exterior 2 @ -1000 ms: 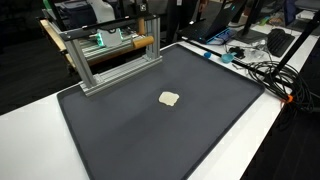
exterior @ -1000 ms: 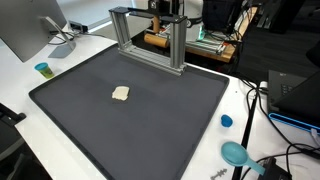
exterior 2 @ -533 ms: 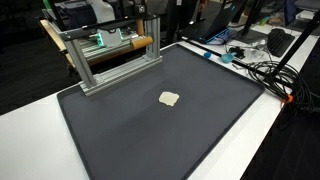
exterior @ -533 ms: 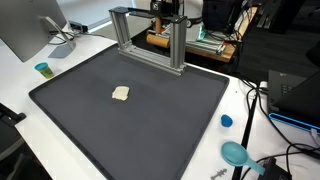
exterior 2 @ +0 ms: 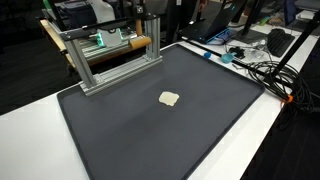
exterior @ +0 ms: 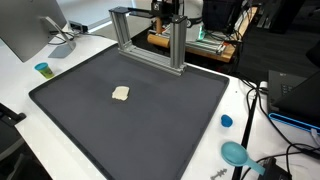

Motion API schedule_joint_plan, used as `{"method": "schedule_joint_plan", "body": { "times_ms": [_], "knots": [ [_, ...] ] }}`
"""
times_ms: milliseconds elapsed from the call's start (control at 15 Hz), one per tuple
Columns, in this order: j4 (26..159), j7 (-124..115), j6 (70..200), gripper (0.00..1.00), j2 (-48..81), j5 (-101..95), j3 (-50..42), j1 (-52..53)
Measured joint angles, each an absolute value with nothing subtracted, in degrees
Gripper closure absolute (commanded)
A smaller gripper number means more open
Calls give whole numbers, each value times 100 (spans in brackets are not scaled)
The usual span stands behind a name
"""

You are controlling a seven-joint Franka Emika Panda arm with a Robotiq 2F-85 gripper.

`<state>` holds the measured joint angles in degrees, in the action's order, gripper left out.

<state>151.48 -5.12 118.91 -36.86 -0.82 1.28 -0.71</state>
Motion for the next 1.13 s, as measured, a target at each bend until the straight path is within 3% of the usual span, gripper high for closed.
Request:
{"method": "schedule_joint_plan", "body": {
  "times_ms": [67, 200, 333, 533, 1133],
  "knots": [
    [15151, -503, 11862, 78, -3704, -82, 125, -72],
    [15152, -466, 11811, 27, -3732, -83, 113, -71],
    [15152, -398, 11742, 23, -3736, -64, 96, -49],
    [15152, -359, 11682, 1, -3741, -24, 94, -10],
    [15157, -435, 11719, 0, -4410, -170, 169, -59]
  ]
}}
